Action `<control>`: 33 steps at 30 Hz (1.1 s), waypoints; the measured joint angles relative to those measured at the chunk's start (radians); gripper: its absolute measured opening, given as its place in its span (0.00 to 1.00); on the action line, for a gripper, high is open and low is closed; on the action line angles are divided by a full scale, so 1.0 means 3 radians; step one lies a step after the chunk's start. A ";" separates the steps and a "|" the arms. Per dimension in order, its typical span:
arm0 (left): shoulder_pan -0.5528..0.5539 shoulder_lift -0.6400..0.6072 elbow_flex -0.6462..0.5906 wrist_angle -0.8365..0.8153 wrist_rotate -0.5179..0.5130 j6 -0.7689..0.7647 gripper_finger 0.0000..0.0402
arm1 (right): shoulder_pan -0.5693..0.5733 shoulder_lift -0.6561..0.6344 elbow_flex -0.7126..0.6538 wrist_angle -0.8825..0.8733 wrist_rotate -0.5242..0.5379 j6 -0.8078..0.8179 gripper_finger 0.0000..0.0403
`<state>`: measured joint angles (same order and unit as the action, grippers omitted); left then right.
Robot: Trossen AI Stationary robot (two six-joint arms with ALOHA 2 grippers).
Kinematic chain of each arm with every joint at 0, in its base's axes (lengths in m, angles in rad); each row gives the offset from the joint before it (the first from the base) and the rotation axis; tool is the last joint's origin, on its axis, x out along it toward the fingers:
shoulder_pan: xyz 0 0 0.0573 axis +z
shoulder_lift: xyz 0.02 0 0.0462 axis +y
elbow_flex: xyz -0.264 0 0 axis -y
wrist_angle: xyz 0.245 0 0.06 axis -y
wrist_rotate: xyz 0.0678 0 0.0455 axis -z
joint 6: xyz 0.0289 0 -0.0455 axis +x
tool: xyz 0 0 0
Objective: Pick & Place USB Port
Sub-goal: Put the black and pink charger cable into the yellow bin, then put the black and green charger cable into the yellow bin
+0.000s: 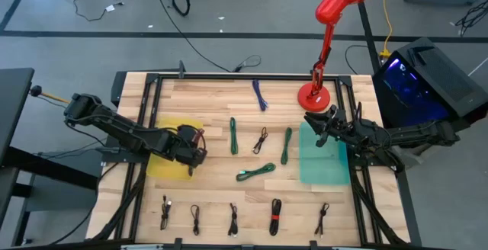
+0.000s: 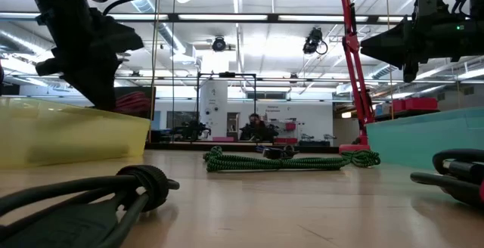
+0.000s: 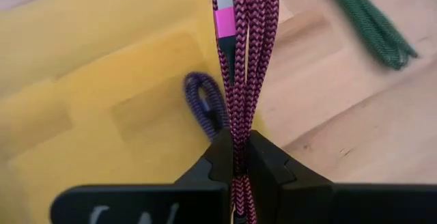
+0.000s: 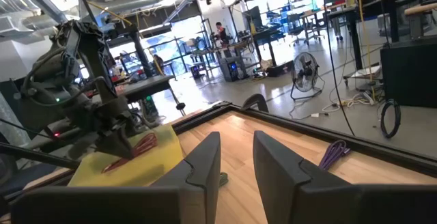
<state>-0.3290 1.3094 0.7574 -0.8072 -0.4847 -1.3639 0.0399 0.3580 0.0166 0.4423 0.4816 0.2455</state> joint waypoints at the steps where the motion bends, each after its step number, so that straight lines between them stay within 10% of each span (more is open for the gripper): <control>1: 0.0000 0.0000 0.0000 -0.0003 0.0001 0.0026 0.06 | 0.0000 0.0000 0.0000 0.0000 0.0000 0.0000 0.23; 15: -0.0001 0.0000 0.0000 -0.0573 0.0110 -0.0367 0.06 | 0.0001 0.0000 0.0000 -0.0001 0.0000 -0.0001 0.23; 33: 0.0078 -0.0033 0.0411 -0.0448 -0.0491 0.0357 0.39 | 0.0000 -0.0001 0.0000 -0.0003 0.0000 -0.0001 0.23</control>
<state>-0.3055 1.2995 0.8807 -0.9417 -0.6319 -1.2568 0.0399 0.3576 0.0166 0.4416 0.4816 0.2451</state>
